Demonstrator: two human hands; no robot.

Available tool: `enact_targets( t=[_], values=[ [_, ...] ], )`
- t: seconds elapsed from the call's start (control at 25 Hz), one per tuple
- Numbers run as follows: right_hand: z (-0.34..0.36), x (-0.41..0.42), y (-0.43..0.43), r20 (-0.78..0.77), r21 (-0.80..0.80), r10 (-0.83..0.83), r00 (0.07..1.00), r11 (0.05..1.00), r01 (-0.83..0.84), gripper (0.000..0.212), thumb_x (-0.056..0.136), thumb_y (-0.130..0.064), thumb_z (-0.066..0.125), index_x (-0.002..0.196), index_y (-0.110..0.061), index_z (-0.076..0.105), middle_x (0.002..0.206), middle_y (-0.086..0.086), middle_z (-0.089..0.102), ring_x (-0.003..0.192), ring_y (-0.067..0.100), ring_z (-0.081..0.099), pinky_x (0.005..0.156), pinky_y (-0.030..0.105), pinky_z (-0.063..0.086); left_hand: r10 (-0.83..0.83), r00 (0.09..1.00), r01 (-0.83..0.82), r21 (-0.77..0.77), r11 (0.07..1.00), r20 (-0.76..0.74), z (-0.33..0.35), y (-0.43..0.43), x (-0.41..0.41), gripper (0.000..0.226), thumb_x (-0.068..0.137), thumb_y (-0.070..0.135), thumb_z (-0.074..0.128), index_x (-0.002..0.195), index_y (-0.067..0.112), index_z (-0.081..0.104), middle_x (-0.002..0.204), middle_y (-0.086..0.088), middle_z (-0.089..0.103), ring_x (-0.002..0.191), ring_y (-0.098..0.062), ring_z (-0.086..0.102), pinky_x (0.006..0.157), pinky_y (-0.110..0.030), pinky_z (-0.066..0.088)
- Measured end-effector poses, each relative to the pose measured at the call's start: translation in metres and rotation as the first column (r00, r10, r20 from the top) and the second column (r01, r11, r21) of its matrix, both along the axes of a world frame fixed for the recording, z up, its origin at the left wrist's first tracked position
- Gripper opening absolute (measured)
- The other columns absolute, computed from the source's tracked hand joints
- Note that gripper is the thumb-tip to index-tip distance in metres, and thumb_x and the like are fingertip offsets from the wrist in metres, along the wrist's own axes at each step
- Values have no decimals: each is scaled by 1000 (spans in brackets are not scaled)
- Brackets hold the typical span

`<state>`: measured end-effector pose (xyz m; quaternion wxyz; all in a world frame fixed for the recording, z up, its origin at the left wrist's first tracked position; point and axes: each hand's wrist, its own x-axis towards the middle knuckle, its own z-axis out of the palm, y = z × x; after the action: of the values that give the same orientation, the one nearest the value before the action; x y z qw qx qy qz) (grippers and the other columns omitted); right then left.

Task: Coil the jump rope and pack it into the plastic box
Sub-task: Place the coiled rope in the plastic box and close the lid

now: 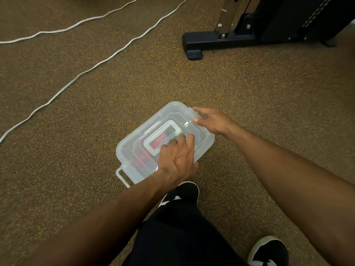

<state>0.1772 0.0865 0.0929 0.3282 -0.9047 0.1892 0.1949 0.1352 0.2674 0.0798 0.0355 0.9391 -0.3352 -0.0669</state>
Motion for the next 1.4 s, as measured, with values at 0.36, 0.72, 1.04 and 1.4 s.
enact_targets(
  t=[0.36,0.72,1.04,1.4],
  values=[
    [-12,-8,1,-5,302,-241,970,925,232,53,90,-43,66,140,-32,53,136,2,60,113,25,64,96,50,53,-29,997,27,-34,999,-70,0,3,2,61,80,52,63,119,18,31,111,-11,53,97,-28,61,66,-38,48],
    [-26,-31,6,-283,464,-464,839,699,543,67,67,-72,67,100,-14,74,96,7,79,88,27,76,78,47,62,-160,984,171,-171,970,76,-3,-10,44,94,73,90,31,138,23,43,136,-13,51,128,-33,42,104,-56,29],
    [-23,-48,15,110,384,-493,863,822,421,48,88,-40,71,132,-33,52,99,-17,61,85,4,64,64,21,51,-244,969,248,-256,934,48,-21,-9,48,90,73,85,45,142,28,40,142,-6,50,134,-26,43,114,-58,20],
    [-26,-45,22,198,114,-428,882,904,413,39,91,-43,65,126,-30,55,118,-6,64,100,18,63,82,35,51,-237,971,239,-203,950,35,-19,-14,49,92,67,77,51,145,30,34,147,-4,46,135,-26,41,115,-59,18]
  ],
)
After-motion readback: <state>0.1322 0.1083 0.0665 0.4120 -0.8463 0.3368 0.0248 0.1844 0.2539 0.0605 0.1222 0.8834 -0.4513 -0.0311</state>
